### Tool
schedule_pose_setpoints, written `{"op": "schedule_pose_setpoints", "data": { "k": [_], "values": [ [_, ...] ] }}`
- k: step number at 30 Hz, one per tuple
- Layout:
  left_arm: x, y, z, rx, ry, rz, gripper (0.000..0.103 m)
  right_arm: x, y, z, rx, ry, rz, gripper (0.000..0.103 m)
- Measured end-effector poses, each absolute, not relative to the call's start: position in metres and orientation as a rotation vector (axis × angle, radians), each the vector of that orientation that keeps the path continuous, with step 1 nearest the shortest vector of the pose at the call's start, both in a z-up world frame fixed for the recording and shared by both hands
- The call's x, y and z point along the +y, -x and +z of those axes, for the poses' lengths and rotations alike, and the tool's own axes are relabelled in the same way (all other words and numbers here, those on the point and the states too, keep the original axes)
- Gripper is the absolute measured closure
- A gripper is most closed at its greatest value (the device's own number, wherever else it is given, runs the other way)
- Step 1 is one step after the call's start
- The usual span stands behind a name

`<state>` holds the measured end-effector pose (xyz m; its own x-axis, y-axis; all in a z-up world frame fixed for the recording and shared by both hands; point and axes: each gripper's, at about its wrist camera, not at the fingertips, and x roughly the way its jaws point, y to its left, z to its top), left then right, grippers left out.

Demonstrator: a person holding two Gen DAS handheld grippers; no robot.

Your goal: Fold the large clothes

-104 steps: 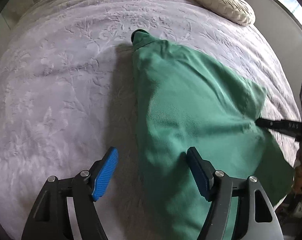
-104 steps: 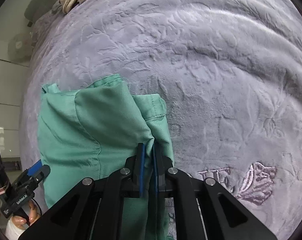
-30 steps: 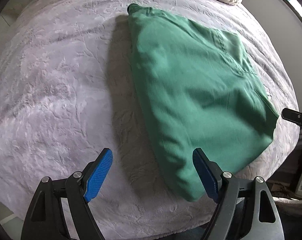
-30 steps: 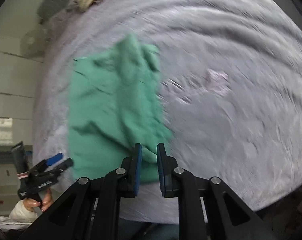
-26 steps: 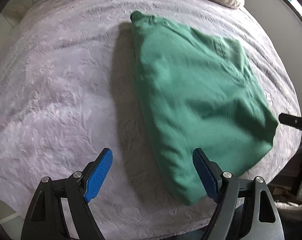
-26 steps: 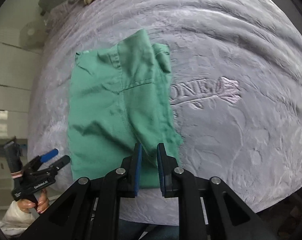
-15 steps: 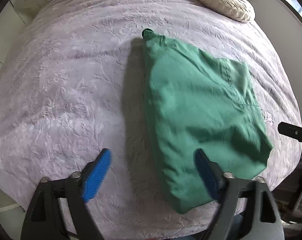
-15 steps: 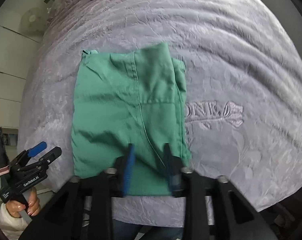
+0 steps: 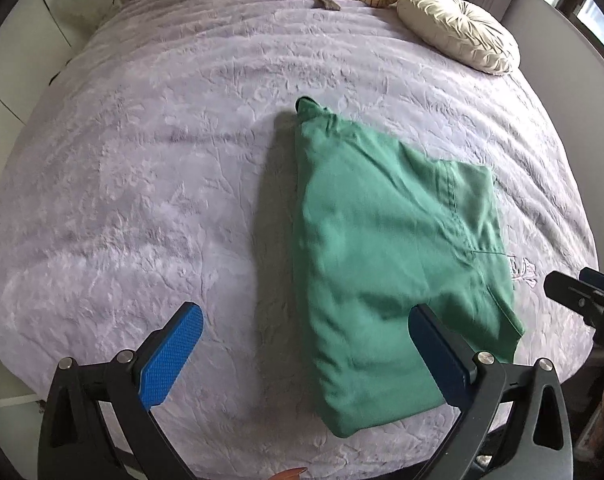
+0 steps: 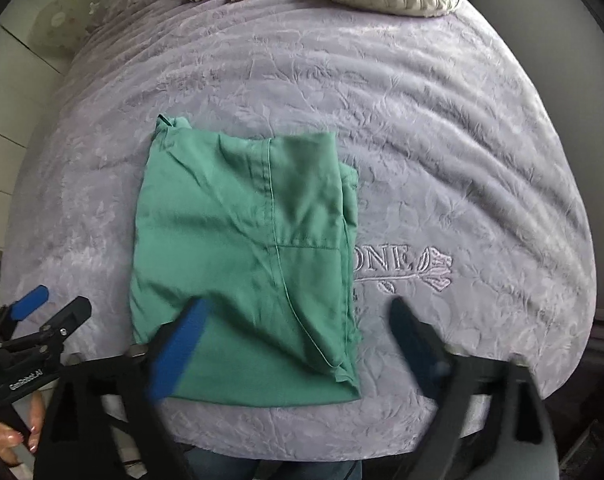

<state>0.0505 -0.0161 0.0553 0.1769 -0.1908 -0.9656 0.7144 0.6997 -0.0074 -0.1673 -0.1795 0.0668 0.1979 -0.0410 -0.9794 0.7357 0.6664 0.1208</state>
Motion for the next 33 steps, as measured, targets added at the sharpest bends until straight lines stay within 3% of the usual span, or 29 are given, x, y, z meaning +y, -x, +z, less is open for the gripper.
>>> {"op": "schedule_pose_setpoints", "data": {
  "k": [33],
  "values": [
    [-0.028,-0.041,0.062,1.197,-0.558,-0.664,0.000,-0.178,0.157,0.072,1.268,-0.648,-0.648,0.000]
  ]
}}
